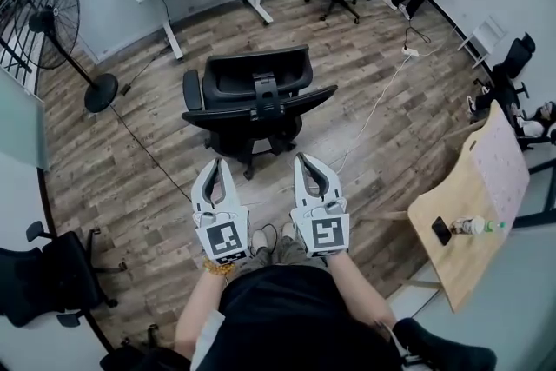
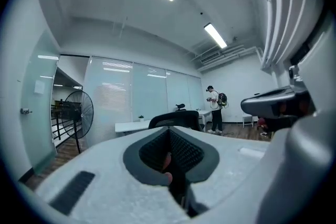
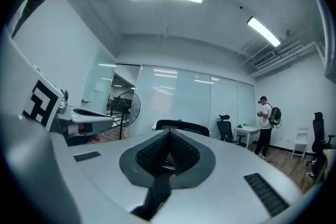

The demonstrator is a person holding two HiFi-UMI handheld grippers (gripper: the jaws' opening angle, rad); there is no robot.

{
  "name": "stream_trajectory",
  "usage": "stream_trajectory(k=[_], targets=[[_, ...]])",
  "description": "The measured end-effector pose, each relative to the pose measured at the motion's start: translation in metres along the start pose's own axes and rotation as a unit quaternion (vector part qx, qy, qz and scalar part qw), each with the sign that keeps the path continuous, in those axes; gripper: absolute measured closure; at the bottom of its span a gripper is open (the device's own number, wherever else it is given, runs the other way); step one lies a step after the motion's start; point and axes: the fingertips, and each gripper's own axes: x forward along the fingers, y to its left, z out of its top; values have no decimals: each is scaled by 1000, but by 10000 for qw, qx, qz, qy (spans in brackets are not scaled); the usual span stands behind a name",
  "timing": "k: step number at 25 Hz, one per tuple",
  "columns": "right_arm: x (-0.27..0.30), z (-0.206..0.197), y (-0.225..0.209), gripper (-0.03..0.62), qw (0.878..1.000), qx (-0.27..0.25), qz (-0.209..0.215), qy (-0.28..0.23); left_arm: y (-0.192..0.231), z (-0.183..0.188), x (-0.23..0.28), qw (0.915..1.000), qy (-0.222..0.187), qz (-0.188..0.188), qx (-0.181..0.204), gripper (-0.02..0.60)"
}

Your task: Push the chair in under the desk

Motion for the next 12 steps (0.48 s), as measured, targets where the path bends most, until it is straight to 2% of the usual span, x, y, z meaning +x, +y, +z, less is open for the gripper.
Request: stream_trajectory(k=[4,12], targets=[[-12,4,0,595,9999,39,-35,-131,-12,1,-7,10000,-24,-93,3,571],[-57,9,3,596,9993,23,248,-273,-65,11,-42,9997,-74,-234,37,571]])
